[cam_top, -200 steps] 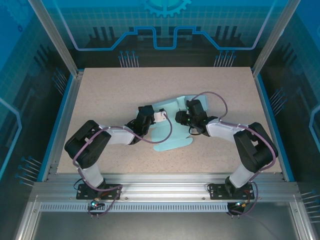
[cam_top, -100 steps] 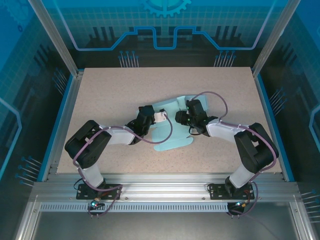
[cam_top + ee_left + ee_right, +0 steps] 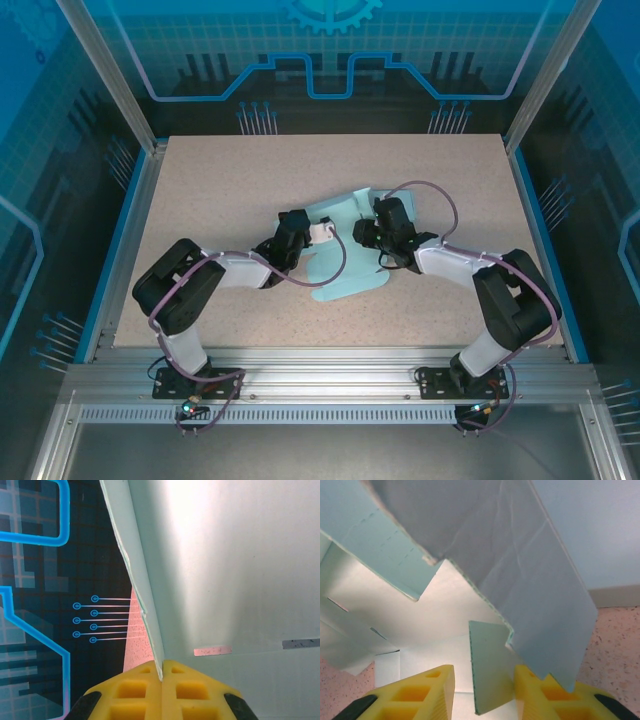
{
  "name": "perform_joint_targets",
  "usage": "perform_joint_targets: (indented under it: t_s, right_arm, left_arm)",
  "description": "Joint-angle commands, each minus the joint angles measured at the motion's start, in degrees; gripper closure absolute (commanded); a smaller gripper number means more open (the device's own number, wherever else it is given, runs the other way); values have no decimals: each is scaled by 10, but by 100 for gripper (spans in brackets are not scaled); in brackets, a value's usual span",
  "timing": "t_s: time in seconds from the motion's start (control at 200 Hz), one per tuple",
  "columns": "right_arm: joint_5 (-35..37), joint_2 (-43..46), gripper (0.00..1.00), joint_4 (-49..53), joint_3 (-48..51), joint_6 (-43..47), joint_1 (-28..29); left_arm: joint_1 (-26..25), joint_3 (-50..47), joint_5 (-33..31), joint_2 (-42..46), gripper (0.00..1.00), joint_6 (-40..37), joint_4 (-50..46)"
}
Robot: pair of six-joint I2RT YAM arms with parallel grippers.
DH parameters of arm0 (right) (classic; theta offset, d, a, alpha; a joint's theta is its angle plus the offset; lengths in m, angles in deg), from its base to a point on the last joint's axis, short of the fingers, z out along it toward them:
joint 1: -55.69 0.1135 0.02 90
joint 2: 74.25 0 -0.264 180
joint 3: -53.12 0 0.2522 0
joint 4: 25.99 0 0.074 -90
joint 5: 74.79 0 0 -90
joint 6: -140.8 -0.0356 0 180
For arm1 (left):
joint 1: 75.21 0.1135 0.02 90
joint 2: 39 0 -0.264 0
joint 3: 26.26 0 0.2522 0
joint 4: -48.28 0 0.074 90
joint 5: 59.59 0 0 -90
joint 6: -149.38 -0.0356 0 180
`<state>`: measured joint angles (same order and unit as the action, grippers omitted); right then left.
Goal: Fold the paper box
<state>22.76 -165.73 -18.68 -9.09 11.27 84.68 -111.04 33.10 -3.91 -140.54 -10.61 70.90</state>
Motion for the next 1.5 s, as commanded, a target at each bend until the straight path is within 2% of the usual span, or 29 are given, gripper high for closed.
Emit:
perform_joint_targets:
  t_s: [0.0,0.235,0.35,0.635,0.795,1.036,1.091,1.276,1.496]
  right_arm:
    - [9,6,62,-11,-15,16,10]
    - [7,-17,61,-4,-41,37,20]
    - [29,-40,67,21,-64,52,39]
    - [32,-75,65,41,-72,29,48]
    - [-20,-16,61,38,-36,15,25]
    - [-71,77,51,90,3,30,1]
    - [-76,93,50,94,13,25,-5]
    - [-55,150,49,124,41,15,-34]
    - [-73,193,54,137,63,4,-129]
  left_arm:
    - [-9,12,-1,-12,100,-20,6]
    - [-14,14,0,-12,100,-26,9]
    - [-20,18,-3,-15,100,-29,14]
    - [-30,22,-28,-35,100,-63,66]
    - [-33,2,-35,-53,100,-123,165]
    - [-33,-7,-12,-165,100,-298,435]
    - [-33,-5,-11,-178,100,-310,438]
    - [-38,-15,-2,-158,100,-283,426]
    - [-39,-28,0,-151,100,-286,431]
